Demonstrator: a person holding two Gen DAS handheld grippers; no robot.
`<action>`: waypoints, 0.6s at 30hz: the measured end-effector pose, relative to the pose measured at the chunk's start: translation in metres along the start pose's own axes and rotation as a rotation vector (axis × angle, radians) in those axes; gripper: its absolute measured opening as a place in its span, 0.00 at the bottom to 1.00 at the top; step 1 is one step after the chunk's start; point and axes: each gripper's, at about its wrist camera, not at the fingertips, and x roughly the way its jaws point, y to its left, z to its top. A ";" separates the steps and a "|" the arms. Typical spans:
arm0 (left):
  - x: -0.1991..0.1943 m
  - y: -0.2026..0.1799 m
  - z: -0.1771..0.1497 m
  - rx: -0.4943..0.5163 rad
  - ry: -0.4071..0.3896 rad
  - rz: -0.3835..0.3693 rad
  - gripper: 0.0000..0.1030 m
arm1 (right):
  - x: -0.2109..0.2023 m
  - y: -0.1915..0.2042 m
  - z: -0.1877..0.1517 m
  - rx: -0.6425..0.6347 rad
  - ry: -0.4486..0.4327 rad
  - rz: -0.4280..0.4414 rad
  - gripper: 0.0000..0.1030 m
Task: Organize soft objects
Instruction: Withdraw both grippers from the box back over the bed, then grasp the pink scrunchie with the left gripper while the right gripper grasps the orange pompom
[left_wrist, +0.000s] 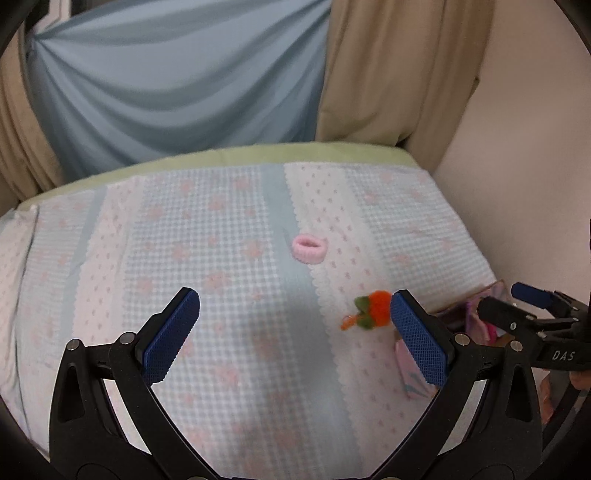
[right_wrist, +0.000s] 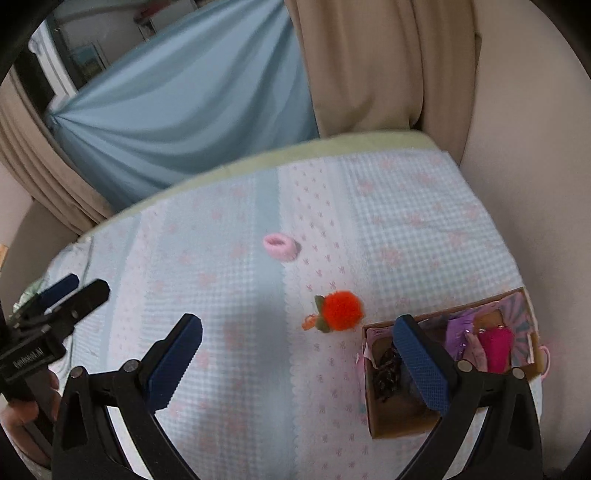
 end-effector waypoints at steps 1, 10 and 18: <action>0.013 0.003 0.002 -0.002 0.010 0.000 1.00 | 0.018 -0.004 0.003 0.007 0.025 0.001 1.00; 0.153 0.008 0.013 0.002 0.126 -0.033 1.00 | 0.153 -0.030 0.010 0.022 0.225 -0.021 1.00; 0.259 -0.006 0.007 0.047 0.191 -0.092 1.00 | 0.246 -0.049 0.003 0.085 0.395 -0.038 1.00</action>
